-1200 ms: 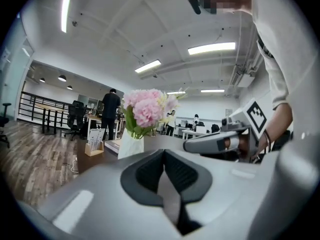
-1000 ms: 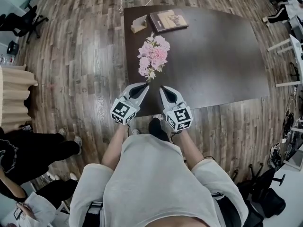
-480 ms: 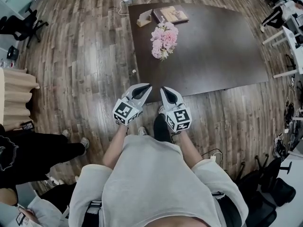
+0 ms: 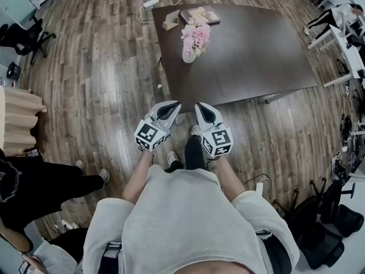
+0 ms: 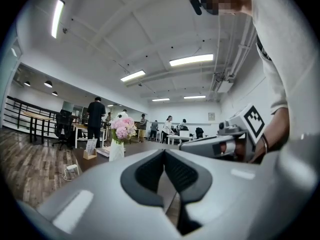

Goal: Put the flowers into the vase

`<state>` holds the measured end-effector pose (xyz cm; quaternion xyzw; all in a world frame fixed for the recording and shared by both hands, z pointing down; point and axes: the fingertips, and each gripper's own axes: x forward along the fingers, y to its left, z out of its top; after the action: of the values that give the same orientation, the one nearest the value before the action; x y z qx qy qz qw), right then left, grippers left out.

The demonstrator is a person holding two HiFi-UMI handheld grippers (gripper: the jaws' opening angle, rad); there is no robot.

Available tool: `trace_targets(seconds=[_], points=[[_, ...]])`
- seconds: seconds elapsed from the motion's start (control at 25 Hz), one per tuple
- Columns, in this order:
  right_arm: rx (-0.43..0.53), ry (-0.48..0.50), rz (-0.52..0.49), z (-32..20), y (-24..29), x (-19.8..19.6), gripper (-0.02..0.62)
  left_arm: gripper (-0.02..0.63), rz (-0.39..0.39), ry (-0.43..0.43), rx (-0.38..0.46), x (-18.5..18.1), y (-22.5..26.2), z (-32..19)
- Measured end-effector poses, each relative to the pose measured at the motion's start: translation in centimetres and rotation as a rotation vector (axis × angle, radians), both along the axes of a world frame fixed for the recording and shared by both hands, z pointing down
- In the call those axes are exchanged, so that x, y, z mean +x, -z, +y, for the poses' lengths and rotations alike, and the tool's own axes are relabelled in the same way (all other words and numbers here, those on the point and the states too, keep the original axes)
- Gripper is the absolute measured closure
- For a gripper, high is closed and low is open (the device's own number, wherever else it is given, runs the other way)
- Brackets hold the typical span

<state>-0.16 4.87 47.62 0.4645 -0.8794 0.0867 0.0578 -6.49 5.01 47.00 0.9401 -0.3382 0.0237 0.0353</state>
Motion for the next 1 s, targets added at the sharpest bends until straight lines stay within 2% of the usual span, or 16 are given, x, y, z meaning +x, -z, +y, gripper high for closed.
trace_targets(seconds=[0.4,1.0], points=[[0.000,-0.040,0.007,2.9,0.4,0.6,0.600,0.595,-0.004,-0.027,0.014,0.4,0.5,2.7],[-0.003,-0.060,0.012,3.6,-0.1,1.2,0.600,0.595,-0.003,-0.027,0.009,0.7,0.0,3.5]])
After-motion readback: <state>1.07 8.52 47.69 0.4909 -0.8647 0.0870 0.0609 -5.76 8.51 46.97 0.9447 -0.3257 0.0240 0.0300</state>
